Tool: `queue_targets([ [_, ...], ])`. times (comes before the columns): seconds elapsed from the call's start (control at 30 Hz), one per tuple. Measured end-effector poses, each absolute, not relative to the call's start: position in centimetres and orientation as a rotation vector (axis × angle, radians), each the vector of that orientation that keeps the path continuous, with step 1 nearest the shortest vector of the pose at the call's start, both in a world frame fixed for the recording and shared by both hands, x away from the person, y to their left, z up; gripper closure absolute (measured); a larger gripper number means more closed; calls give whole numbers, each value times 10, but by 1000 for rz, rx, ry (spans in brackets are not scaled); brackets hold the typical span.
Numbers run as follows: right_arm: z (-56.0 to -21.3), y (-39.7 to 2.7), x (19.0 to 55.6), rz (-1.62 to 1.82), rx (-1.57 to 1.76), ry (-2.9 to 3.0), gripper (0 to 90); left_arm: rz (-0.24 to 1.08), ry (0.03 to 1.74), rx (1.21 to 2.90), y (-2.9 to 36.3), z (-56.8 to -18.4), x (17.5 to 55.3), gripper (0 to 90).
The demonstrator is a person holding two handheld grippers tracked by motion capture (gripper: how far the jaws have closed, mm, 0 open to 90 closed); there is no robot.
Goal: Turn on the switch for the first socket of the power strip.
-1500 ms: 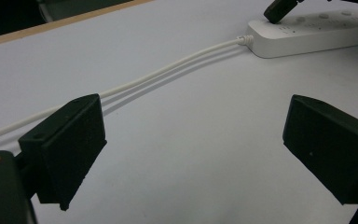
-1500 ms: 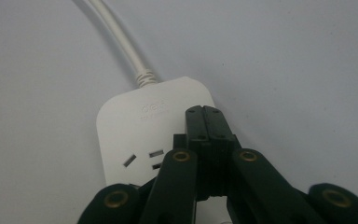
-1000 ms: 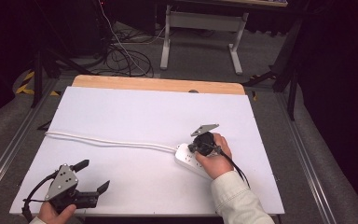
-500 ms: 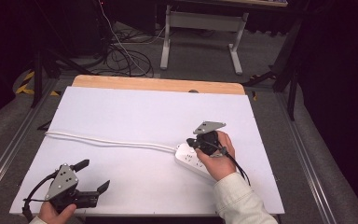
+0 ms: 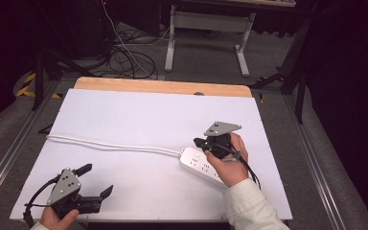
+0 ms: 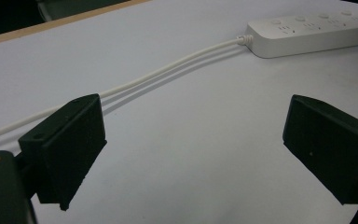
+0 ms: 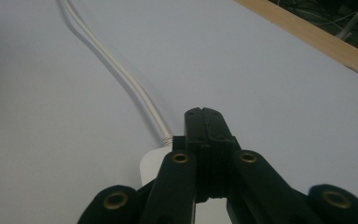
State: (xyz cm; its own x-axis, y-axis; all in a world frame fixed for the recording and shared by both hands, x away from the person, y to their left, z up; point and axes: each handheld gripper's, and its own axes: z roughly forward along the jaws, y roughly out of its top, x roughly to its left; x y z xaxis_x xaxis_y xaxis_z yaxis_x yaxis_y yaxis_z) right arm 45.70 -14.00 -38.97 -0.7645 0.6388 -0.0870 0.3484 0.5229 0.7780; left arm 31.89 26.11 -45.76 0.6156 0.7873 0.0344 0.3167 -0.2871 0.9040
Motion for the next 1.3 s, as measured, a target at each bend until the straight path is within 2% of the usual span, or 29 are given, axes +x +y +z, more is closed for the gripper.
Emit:
queue_targets([
  [0.23, -385, -143, 452, 1133, 804, 2386, 899, 610, 875, 1872, 261, -458, 320, 64],
  [0.37, -379, -146, 448, 1174, 796, 2358, 792, 607, 877, 1871, 260, -458, 320, 64],
  [0.6, -368, -161, 438, 1262, 780, 2309, 551, 605, 878, 1867, 260, -458, 320, 64],
  [0.87, -365, -178, 425, 1340, 753, 2267, 332, 612, 877, 1872, 260, -458, 320, 64],
  [1.17, -371, -203, 411, 1375, 762, 2237, 170, 617, 871, 1876, 260, -457, 320, 64],
  [1.3, -377, -215, 406, 1401, 760, 2245, 124, 618, 867, 1876, 260, -457, 320, 64],
])
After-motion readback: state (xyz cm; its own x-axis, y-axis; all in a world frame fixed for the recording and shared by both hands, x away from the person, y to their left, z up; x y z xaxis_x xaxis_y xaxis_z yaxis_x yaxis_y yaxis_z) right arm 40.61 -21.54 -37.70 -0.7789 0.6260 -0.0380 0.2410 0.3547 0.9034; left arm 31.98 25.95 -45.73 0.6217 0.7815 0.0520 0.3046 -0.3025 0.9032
